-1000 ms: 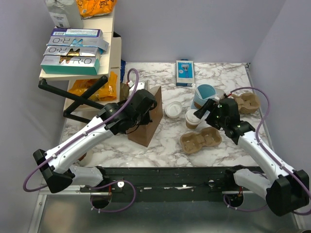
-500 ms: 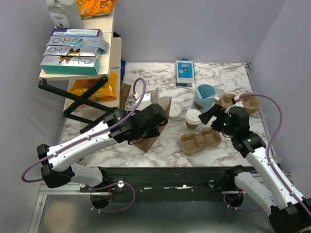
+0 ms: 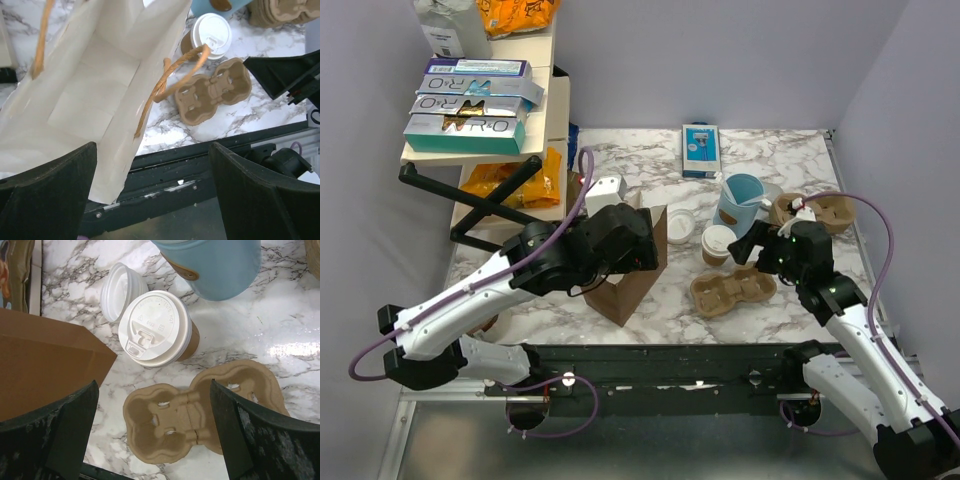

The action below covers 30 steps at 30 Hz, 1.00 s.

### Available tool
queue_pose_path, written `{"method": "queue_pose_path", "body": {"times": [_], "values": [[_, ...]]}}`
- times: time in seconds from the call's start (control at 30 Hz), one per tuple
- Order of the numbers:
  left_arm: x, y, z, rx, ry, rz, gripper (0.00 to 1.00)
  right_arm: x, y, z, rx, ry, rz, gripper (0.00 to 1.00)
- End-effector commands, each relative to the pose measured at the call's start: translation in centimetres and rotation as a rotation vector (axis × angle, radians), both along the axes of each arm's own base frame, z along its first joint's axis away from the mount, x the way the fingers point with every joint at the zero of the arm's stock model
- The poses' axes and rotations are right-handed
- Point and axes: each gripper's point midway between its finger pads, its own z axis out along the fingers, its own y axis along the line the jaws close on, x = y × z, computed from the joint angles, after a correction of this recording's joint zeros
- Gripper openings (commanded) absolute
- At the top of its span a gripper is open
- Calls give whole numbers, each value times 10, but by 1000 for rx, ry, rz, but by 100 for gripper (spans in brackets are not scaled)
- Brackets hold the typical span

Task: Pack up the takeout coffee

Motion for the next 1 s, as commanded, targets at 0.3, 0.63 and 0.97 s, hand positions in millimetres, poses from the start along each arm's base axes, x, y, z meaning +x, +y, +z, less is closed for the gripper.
{"method": "queue_pose_path", "body": {"times": [0.3, 0.63, 0.97], "values": [[49, 79, 51, 26, -269, 58, 99, -5, 7, 21, -70, -101, 147, 100], [102, 60, 18, -47, -205, -47, 99, -56, 89, 140, 224, -394, 671, 100], [136, 44, -13, -35, -137, -118, 98, -39, 159, 203, 166, -422, 625, 99]]}}
